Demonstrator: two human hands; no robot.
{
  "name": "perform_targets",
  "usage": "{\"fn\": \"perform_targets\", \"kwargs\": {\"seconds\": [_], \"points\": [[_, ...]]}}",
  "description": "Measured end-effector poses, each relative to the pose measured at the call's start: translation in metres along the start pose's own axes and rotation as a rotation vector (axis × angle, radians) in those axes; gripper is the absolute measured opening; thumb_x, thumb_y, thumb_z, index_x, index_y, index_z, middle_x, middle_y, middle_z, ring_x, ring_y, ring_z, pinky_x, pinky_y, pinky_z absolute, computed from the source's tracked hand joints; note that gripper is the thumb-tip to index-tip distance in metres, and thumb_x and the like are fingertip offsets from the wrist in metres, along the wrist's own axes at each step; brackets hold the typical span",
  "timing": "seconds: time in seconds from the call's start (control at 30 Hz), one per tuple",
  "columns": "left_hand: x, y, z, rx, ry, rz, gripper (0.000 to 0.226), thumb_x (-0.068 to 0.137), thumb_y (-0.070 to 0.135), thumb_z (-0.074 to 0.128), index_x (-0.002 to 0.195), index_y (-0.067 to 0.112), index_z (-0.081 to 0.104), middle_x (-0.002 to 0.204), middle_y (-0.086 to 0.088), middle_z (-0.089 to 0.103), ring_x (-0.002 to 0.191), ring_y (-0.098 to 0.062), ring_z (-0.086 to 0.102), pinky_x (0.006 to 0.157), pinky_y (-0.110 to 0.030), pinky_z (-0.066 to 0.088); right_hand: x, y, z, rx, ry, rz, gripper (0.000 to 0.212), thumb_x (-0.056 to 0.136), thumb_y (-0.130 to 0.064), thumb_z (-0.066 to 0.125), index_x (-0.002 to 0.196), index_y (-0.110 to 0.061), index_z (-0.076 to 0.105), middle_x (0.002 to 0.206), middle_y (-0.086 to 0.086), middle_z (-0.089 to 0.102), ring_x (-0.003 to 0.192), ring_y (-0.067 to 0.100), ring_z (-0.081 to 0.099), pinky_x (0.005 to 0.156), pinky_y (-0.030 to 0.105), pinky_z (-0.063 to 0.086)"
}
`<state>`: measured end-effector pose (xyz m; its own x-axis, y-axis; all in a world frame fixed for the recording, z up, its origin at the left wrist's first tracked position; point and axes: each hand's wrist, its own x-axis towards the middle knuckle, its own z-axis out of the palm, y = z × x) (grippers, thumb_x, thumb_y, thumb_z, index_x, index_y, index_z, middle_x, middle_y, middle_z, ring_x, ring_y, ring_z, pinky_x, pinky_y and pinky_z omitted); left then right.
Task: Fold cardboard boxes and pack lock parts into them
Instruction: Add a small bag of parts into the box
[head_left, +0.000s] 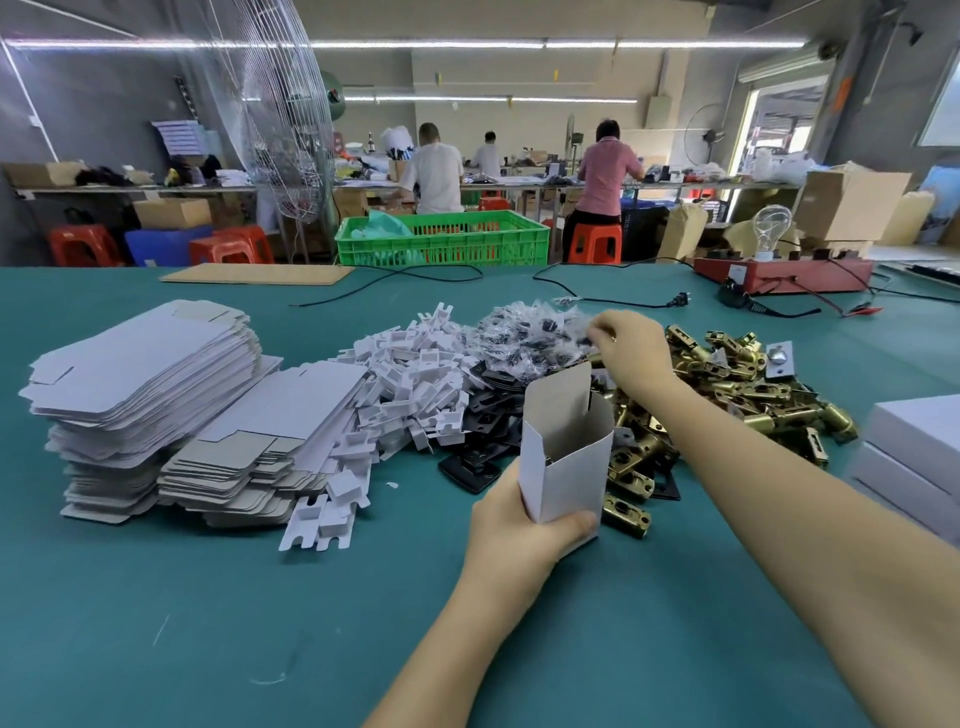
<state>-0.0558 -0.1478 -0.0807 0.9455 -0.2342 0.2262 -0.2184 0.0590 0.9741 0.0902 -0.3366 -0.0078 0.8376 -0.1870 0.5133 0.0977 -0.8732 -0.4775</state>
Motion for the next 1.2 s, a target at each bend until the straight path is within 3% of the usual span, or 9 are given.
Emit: {"fn": "perform_targets", "kwargs": {"seconds": [0.07, 0.2, 0.37, 0.43, 0.53, 0.7, 0.83, 0.97, 1.2], "points": [[-0.001, 0.001, -0.001, -0.002, -0.004, -0.005, 0.039, 0.061, 0.018, 0.076, 0.093, 0.038, 0.069, 0.091, 0.017, 0.073, 0.082, 0.001, 0.067, 0.07, -0.015, 0.053, -0.014, -0.008, -0.021, 0.133, 0.074, 0.052, 0.022, 0.097, -0.024, 0.053, 0.102, -0.01, 0.07, 0.1, 0.008, 0.067, 0.088, 0.017, 0.054, 0.076, 0.026, 0.036], [0.001, 0.004, -0.002, -0.099, -0.009, -0.054, 0.045, 0.057, 0.013, 0.078, 0.1, 0.024, 0.068, 0.092, 0.006, 0.075, 0.085, -0.007, 0.07, 0.066, -0.019, 0.055, -0.057, -0.018, -0.076, 0.472, 0.117, 0.149, 0.011, 0.094, -0.024, 0.059, 0.092, -0.017, 0.066, 0.078, -0.004, 0.065, 0.075, 0.013, 0.06, 0.07, 0.024, 0.046], [-0.002, 0.008, 0.003, -0.004, -0.096, -0.077, 0.042, 0.058, 0.014, 0.078, 0.099, 0.017, 0.068, 0.097, -0.006, 0.074, 0.093, -0.021, 0.069, 0.081, -0.038, 0.057, -0.107, -0.034, -0.141, 0.691, -0.081, 0.077, 0.005, 0.087, -0.017, 0.068, 0.092, -0.017, 0.067, 0.078, -0.002, 0.072, 0.072, 0.009, 0.066, 0.065, 0.022, 0.048], [-0.003, 0.008, 0.004, 0.046, -0.143, -0.064, 0.041, 0.06, 0.014, 0.077, 0.099, 0.016, 0.069, 0.098, -0.006, 0.073, 0.094, -0.022, 0.068, 0.084, -0.041, 0.055, -0.118, -0.044, -0.155, 0.685, -0.195, -0.047, 0.006, 0.086, -0.013, 0.069, 0.089, -0.018, 0.068, 0.08, -0.003, 0.073, 0.075, 0.009, 0.066, 0.066, 0.018, 0.049], [-0.005, 0.007, 0.004, 0.039, -0.173, -0.067, 0.045, 0.059, 0.016, 0.08, 0.102, 0.021, 0.068, 0.094, 0.006, 0.075, 0.09, -0.01, 0.069, 0.073, -0.023, 0.054, -0.127, -0.056, -0.157, 0.605, -0.317, -0.155, 0.007, 0.087, -0.011, 0.067, 0.089, -0.018, 0.068, 0.083, -0.004, 0.073, 0.077, 0.007, 0.067, 0.07, 0.014, 0.05], [-0.007, 0.009, 0.003, 0.008, -0.203, -0.071, 0.046, 0.062, 0.014, 0.08, 0.105, 0.022, 0.067, 0.094, 0.009, 0.075, 0.086, -0.004, 0.069, 0.069, -0.015, 0.051, -0.13, -0.062, -0.136, 0.344, -0.271, -0.267, 0.006, 0.09, -0.016, 0.066, 0.092, -0.014, 0.071, 0.098, -0.003, 0.065, 0.089, 0.002, 0.059, 0.075, 0.012, 0.04], [-0.006, 0.008, 0.003, -0.006, -0.21, -0.069, 0.047, 0.063, 0.013, 0.079, 0.106, 0.023, 0.067, 0.098, 0.006, 0.075, 0.091, -0.007, 0.069, 0.073, -0.018, 0.052, -0.13, -0.06, -0.128, 0.301, -0.317, -0.249, 0.008, 0.09, -0.015, 0.064, 0.094, -0.014, 0.071, 0.11, 0.0, 0.061, 0.11, 0.011, 0.054, 0.086, 0.025, 0.046], [-0.004, 0.006, 0.002, -0.013, -0.217, -0.063, 0.047, 0.063, 0.012, 0.079, 0.108, 0.023, 0.067, 0.098, 0.005, 0.074, 0.092, -0.008, 0.068, 0.074, -0.018, 0.052, -0.13, -0.06, -0.128, 0.196, -0.379, -0.268, 0.011, 0.091, -0.014, 0.062, 0.097, -0.014, 0.071, 0.108, 0.001, 0.063, 0.105, 0.014, 0.056, 0.091, 0.038, 0.047], [-0.004, 0.006, 0.003, -0.008, -0.183, -0.054, 0.035, 0.064, 0.02, 0.08, 0.096, 0.031, 0.071, 0.099, 0.003, 0.074, 0.092, -0.011, 0.068, 0.078, -0.022, 0.054, -0.134, -0.061, -0.128, 0.228, -0.344, -0.234, 0.013, 0.091, -0.024, 0.063, 0.103, -0.02, 0.066, 0.102, -0.013, 0.062, 0.101, 0.008, 0.059, 0.084, 0.021, 0.047]]}}
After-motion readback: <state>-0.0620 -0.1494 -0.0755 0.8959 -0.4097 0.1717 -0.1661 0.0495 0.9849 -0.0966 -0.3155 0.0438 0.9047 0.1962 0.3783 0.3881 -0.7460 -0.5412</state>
